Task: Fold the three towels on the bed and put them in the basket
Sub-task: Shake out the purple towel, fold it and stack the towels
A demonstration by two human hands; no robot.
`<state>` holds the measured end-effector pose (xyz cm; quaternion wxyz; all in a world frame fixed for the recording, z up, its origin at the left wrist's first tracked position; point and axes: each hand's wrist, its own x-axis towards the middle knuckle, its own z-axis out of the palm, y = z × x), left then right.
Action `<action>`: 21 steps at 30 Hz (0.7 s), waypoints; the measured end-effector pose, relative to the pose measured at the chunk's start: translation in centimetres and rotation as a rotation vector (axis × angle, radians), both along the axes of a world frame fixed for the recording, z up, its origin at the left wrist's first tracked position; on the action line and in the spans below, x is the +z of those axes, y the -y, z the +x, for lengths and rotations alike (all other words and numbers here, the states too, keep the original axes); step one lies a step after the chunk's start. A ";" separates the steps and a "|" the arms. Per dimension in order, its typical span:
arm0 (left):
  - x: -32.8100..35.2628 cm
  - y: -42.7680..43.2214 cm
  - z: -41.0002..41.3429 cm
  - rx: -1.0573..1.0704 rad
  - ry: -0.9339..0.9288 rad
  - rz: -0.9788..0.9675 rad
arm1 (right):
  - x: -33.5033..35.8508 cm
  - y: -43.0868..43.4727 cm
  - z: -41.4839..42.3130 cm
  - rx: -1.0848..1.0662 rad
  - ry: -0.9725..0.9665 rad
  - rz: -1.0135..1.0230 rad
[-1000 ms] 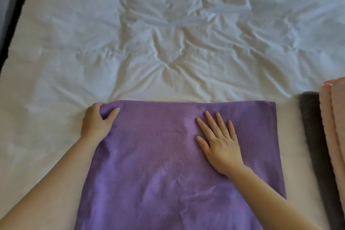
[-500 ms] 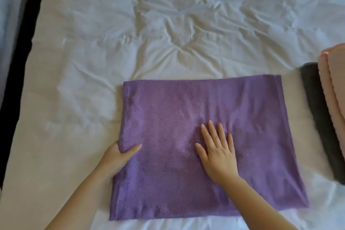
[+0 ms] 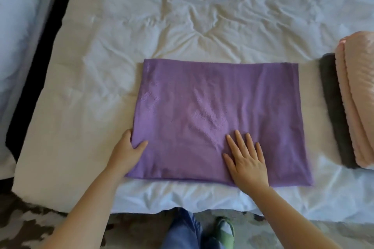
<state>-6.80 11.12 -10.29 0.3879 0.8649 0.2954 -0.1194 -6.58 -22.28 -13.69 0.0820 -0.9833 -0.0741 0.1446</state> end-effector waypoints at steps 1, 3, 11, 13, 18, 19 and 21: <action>0.5 0.6 -0.2 -0.010 0.012 0.061 | 0.1 0.3 -0.5 0.026 -0.013 -0.005; 2.0 2.4 -0.5 -0.009 0.060 0.107 | 0.2 1.4 -1.4 0.077 -0.054 0.004; 9.4 17.1 3.4 -0.236 0.364 0.144 | 4.4 7.7 -3.1 -0.335 -0.183 0.593; 10.2 22.3 4.2 -0.361 0.414 0.112 | 5.8 10.0 -2.8 -0.568 -0.236 0.768; 7.2 33.4 1.9 -0.685 0.330 -0.021 | 7.0 15.3 -2.4 -0.978 -0.329 1.264; 6.3 34.6 1.0 -0.751 0.276 -0.076 | 6.9 16.0 -2.5 -1.008 -0.357 1.322; 4.3 35.8 -0.8 -0.892 0.167 -0.184 | 6.5 16.9 -2.7 -1.015 -0.402 1.340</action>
